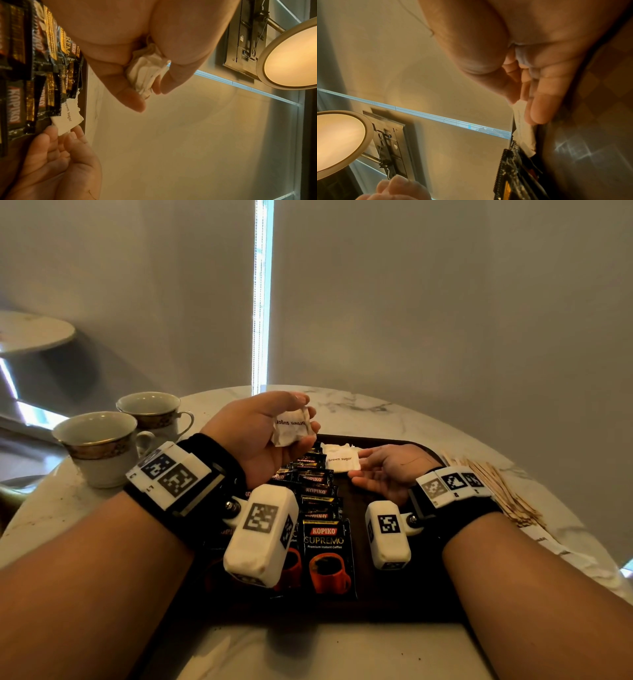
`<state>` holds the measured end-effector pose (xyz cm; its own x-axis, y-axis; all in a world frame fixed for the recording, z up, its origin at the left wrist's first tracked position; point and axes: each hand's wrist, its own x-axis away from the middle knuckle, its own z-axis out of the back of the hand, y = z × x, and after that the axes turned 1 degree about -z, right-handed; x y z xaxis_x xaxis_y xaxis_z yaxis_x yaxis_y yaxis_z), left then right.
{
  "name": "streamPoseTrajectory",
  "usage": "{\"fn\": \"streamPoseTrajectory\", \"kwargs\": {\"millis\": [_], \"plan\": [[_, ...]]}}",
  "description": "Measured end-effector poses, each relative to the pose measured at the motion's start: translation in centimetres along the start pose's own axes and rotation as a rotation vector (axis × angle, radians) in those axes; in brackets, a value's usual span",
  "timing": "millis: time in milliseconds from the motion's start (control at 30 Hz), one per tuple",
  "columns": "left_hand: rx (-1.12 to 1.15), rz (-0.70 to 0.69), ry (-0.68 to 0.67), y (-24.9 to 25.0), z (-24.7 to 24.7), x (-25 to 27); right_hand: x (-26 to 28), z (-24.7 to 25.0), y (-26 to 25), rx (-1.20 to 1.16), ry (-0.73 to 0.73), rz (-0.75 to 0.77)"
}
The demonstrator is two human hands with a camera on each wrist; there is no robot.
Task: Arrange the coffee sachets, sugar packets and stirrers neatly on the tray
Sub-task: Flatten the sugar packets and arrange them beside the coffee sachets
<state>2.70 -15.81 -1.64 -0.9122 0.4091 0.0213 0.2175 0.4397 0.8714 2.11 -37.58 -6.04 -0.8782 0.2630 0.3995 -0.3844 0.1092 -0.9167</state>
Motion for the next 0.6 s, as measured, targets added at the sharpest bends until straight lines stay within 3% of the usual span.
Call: {"fn": "streamPoseTrajectory", "kwargs": {"millis": [600], "plan": [[0.027, 0.012, 0.013, 0.27, -0.06, 0.55, 0.53, -0.19, 0.02, 0.037, 0.04, 0.028]]}}
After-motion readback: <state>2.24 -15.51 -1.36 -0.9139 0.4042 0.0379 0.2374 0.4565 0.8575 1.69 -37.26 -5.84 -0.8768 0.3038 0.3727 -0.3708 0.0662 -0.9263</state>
